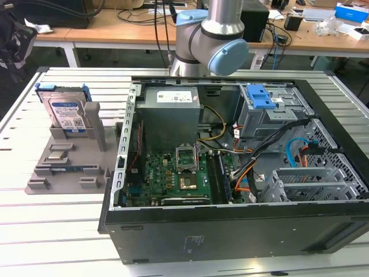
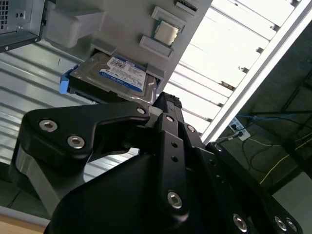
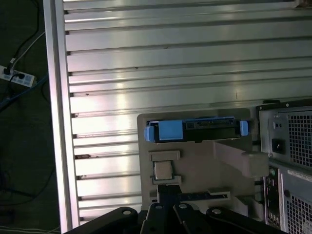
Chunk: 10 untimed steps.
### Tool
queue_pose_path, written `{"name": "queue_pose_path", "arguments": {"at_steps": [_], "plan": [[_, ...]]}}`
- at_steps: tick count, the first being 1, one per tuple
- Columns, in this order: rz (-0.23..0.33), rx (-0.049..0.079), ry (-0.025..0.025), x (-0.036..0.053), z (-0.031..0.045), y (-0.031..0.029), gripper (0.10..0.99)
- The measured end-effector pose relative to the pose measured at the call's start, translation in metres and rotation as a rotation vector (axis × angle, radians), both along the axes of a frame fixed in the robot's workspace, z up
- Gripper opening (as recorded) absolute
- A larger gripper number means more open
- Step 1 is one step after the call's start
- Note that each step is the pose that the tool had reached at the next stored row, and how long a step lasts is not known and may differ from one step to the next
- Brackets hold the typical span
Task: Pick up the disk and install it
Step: 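Reach for the disk, then pick up the disk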
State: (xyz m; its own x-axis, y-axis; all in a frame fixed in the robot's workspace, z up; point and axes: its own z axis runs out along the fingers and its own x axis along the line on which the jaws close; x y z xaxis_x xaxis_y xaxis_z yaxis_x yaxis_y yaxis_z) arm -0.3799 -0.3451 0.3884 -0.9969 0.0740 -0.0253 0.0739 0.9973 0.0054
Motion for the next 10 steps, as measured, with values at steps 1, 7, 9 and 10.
{"name": "queue_pose_path", "arguments": {"at_steps": [1,7,9,10], "plan": [[0.000,0.000,-0.0001,0.0000,0.0000,0.0000,0.106],[0.000,0.000,0.0000,0.0000,0.0000,0.0002,0.106],[0.000,0.000,0.0000,0.0000,0.0000,0.0002,0.106],[0.000,0.000,0.0000,0.0000,0.0000,0.0003,0.106]]}}
